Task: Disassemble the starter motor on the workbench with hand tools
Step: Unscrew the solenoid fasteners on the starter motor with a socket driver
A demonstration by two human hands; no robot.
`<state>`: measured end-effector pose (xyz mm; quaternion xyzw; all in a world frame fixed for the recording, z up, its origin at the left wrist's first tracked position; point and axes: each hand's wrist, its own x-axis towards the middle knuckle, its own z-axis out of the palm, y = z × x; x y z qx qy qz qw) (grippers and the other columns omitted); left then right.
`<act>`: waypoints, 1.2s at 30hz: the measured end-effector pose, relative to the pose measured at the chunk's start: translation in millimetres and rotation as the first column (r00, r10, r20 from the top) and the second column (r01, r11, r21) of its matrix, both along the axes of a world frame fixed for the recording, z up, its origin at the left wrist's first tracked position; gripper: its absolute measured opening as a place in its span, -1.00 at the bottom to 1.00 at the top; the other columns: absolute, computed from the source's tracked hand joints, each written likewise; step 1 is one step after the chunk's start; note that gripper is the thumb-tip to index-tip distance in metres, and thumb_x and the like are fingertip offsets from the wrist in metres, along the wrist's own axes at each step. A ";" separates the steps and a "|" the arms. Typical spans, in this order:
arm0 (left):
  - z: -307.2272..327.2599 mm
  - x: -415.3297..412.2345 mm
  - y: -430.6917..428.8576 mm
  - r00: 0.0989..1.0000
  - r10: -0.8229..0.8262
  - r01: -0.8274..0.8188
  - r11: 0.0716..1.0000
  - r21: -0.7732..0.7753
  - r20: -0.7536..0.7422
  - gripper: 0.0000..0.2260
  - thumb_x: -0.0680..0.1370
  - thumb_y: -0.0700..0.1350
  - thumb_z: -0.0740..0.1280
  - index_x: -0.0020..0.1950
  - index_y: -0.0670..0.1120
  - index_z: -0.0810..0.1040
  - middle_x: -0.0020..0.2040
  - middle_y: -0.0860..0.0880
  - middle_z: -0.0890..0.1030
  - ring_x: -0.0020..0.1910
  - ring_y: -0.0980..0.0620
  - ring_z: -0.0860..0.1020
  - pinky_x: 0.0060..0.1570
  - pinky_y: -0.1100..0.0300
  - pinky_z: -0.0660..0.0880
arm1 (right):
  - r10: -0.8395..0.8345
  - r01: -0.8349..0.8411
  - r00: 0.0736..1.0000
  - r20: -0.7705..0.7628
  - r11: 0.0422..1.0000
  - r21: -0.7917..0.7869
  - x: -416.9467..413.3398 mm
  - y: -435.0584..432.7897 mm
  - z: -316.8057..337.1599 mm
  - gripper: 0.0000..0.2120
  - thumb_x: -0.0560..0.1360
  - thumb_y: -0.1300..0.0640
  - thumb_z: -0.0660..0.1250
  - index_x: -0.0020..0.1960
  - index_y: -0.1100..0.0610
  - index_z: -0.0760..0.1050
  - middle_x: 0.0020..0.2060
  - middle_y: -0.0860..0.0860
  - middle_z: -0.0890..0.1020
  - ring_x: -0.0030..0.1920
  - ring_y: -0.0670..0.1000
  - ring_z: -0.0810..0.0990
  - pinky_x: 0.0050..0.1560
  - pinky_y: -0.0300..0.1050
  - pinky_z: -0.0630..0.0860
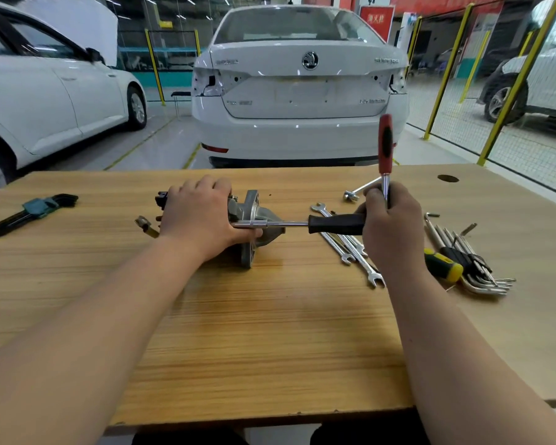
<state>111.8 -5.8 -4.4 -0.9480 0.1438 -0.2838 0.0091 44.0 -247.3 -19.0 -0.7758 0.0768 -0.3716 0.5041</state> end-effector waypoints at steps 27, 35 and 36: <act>3.5 -5.2 5.6 0.996 -0.046 0.044 0.998 -0.037 -0.070 -0.13 0.12 0.61 -0.02 0.15 0.04 0.41 0.08 0.05 0.50 0.07 -0.01 0.42 0.03 0.06 0.33 | 0.659 -0.366 0.739 -0.137 0.564 0.741 -11.4 -32.0 -13.6 -0.69 0.56 0.33 0.26 0.17 0.03 0.60 -0.07 0.17 0.64 -0.45 0.00 0.50 -0.43 -0.14 0.46; -2.0 -10.8 6.3 0.999 -0.037 0.034 0.996 -0.087 -0.031 -0.15 0.13 0.56 0.00 0.14 -0.01 0.45 0.08 0.00 0.52 0.07 -0.04 0.43 0.04 0.06 0.32 | 0.669 -0.402 0.741 -0.055 0.508 0.762 -10.9 -31.0 -6.7 -0.69 0.59 0.31 0.15 0.19 0.07 0.56 -0.14 0.08 0.68 -0.38 -0.04 0.54 -0.37 -0.17 0.41; -3.4 -12.6 6.9 0.999 -0.037 0.035 0.995 -0.094 -0.017 -0.15 0.14 0.55 0.00 0.14 -0.02 0.46 0.07 -0.01 0.53 0.05 -0.05 0.44 0.03 0.06 0.32 | 0.665 -0.364 0.745 -0.049 0.467 0.806 -9.5 -29.4 -5.6 -0.75 0.60 0.25 0.15 0.16 0.11 0.55 -0.19 0.08 0.66 -0.42 -0.04 0.48 -0.40 -0.18 0.41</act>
